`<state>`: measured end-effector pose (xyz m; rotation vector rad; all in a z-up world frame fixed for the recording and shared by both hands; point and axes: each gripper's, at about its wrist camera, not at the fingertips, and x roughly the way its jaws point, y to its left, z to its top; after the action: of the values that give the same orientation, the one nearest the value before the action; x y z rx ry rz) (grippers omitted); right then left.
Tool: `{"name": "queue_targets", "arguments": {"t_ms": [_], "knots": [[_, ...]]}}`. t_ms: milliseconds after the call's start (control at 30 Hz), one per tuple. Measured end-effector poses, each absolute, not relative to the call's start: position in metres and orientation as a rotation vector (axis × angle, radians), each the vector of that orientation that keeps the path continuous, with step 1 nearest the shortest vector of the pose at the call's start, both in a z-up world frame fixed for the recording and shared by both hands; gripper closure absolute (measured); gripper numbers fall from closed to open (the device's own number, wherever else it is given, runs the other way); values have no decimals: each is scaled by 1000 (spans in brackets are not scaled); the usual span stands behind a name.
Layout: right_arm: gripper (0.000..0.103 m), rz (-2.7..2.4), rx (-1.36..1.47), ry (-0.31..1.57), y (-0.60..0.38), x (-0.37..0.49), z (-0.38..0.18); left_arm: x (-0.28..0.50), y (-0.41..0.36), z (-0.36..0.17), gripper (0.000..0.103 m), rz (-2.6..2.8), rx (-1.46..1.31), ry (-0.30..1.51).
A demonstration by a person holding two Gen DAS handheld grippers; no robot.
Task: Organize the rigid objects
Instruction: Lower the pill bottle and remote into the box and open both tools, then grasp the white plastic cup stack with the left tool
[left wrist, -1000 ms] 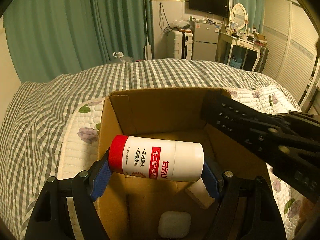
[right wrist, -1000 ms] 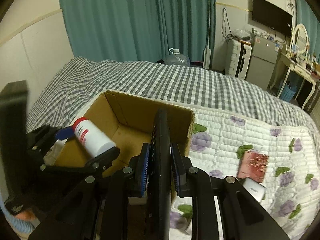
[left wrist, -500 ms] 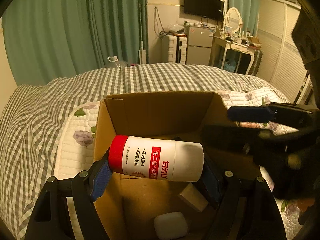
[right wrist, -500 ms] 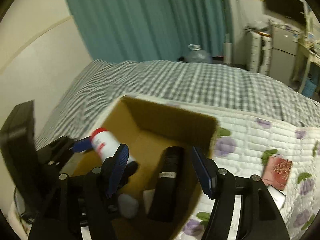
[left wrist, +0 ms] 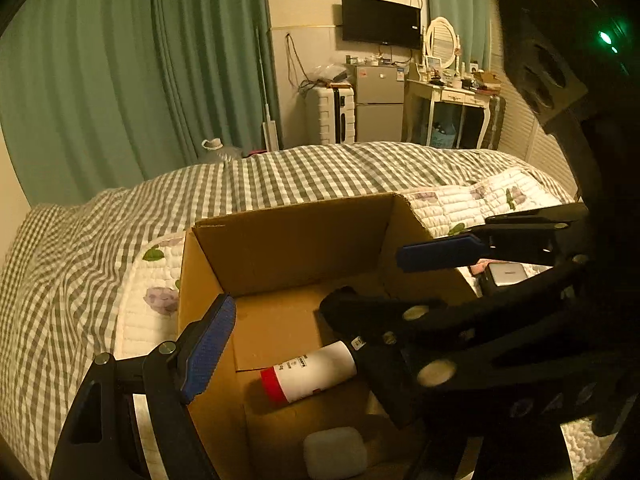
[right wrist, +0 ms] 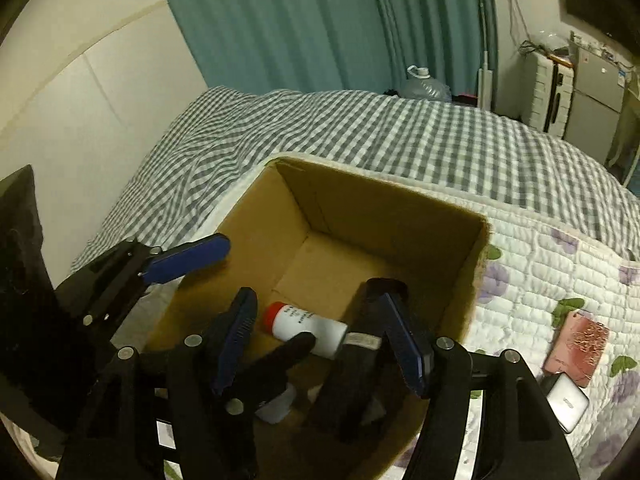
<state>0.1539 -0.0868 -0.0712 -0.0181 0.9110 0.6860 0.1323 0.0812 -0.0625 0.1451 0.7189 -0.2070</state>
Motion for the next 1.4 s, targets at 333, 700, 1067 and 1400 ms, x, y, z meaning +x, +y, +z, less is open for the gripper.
{"name": "queue_targets", "arguments": {"t_ms": [333, 700, 1067, 1400], "knots": [[38, 556, 2, 776, -136, 126, -26, 105, 75, -39, 22, -134, 138, 696], [10, 264, -150, 704, -256, 88, -6, 63, -2, -23, 22, -126, 65, 705], [10, 178, -132, 775, -351, 99, -66, 75, -111, -82, 22, -188, 217, 834], [10, 189, 12, 985, -387, 116, -108, 89, -142, -178, 22, -127, 512, 960]]}}
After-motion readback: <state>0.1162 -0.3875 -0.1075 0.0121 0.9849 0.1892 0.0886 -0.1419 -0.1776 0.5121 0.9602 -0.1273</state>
